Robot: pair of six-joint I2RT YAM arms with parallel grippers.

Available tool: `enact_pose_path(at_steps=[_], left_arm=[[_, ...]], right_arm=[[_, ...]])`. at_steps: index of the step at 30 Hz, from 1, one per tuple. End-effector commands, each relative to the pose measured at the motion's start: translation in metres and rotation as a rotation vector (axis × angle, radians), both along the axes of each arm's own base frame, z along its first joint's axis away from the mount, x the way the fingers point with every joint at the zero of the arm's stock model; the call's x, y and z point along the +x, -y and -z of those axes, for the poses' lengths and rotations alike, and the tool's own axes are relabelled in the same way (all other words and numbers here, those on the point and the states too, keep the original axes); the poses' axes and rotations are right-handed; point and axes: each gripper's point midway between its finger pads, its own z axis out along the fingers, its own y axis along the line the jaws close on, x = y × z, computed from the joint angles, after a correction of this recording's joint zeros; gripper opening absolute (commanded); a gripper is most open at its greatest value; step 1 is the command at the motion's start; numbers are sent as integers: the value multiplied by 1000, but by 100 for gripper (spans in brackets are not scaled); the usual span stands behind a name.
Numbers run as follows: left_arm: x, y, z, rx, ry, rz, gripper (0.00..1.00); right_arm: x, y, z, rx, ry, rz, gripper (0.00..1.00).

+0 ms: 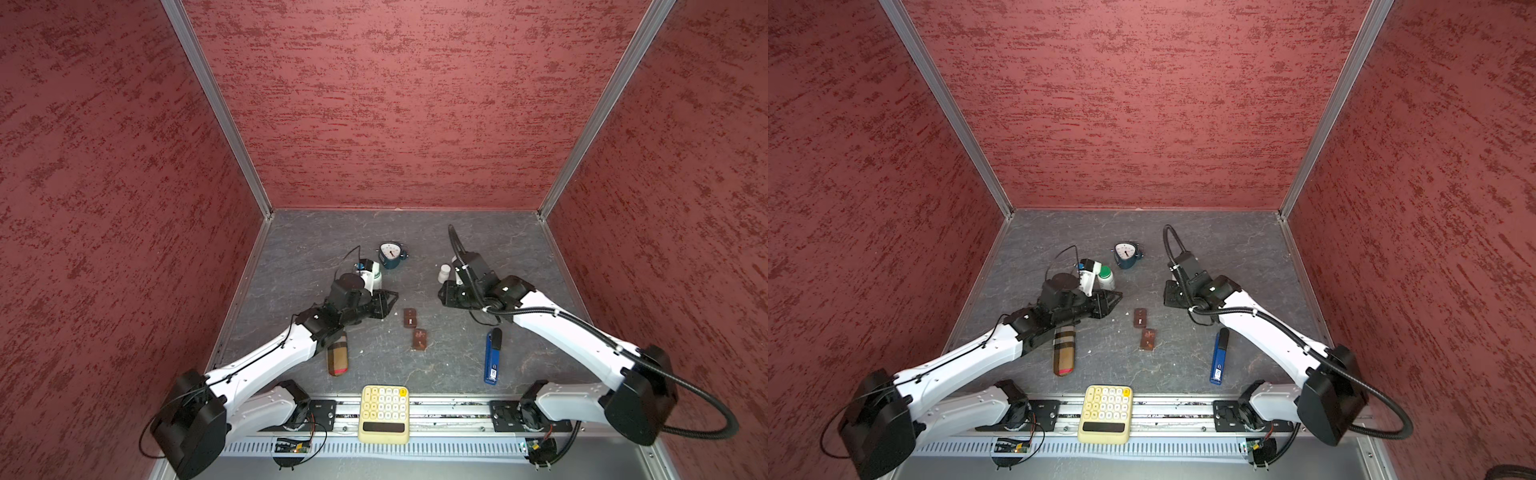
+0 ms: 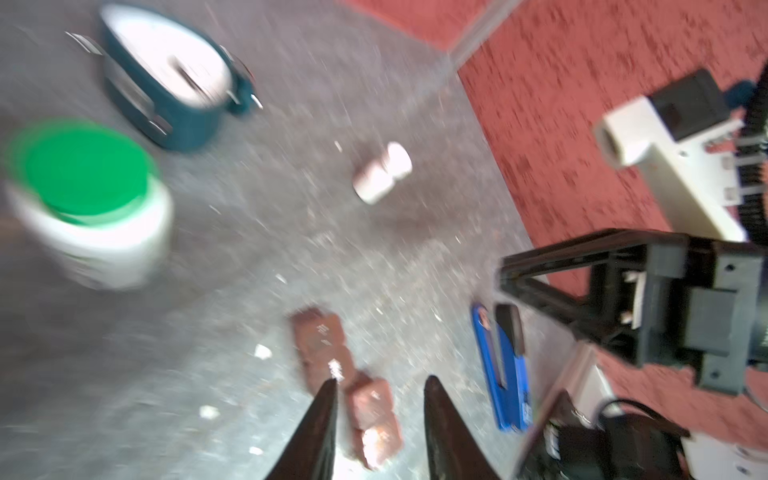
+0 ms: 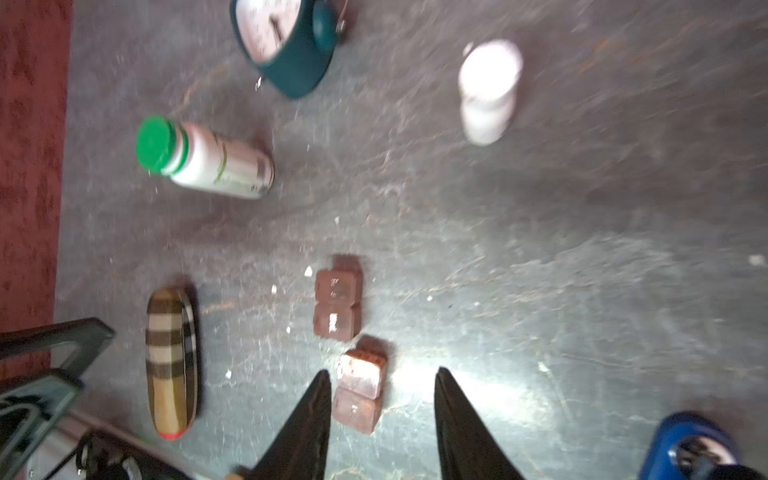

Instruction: Sort the pills into containers

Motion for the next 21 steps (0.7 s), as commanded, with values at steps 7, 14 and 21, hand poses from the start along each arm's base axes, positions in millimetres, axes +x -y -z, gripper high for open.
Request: enact_pose_path(at_steps=[7,14,21], left_arm=[[53,-137,-31,172,276,-464,57],[41,-220,-53,346,480,-758,75],[31,-264,-35,426,492,-946,84]], right_arm=[[48,132,-45,-288,558,321,69],[28,204,-46,-376,867,580,84],[42,235,3,-450,870,658,89]])
